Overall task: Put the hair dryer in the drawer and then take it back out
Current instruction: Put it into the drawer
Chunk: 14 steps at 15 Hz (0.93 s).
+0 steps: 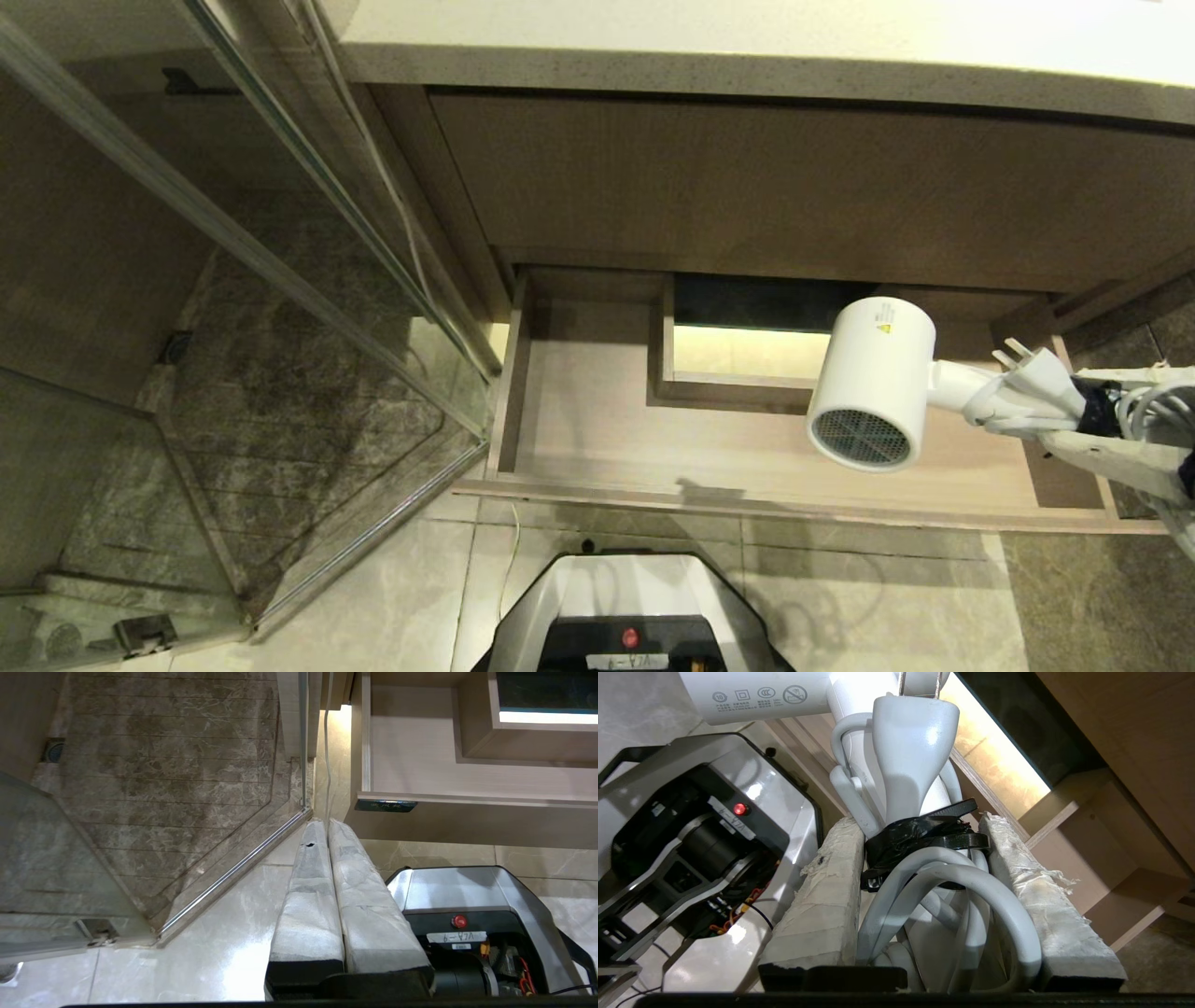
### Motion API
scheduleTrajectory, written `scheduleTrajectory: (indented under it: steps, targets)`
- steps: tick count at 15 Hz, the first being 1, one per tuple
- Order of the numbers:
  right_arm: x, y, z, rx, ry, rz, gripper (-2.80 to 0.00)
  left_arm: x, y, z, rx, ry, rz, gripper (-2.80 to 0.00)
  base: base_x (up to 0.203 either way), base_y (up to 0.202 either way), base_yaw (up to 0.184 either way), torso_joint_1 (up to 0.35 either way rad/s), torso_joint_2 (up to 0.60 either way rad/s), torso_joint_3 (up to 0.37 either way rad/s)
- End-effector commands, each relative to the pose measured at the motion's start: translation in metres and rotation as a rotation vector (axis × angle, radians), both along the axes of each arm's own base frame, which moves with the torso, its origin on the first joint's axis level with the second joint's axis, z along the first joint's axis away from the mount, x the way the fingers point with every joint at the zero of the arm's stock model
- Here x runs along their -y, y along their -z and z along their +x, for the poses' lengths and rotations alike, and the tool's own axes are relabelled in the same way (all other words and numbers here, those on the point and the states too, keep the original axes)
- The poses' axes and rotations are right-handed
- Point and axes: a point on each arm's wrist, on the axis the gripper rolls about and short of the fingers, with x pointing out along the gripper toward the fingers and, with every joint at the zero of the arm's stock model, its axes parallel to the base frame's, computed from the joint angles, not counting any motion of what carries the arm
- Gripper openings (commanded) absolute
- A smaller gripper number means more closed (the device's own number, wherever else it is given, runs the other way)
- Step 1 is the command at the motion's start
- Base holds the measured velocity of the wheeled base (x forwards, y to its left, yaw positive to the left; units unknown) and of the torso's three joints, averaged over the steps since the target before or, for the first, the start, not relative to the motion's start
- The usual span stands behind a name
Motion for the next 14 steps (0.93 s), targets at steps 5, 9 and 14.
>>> scheduleTrajectory:
  steps: [5,9,14]
  targets:
    - [0.0023,0.0006,0.0006,-0.001,0.014,-0.002,-2.80,0.0000,0.0004,0.0001,-0.001,0.000,0.000,-2.80,0.000,0.000,0.000,-0.344,0.55,0.194]
    - [0.0029,0.0038,-0.0006,-0.010,0.018,-0.002,-2.80,0.0000,0.0004,0.0001,-0.001,0.000,0.000,-2.80,0.000,0.000,0.000,-0.356,0.49,0.133]
    - [0.0039,0.0045,-0.0020,-0.010,0.025,-0.002,-2.80,0.0000,0.0004,0.0001,-0.001,0.000,0.000,-2.80,0.000,0.000,0.000,-0.118,0.39,0.272]
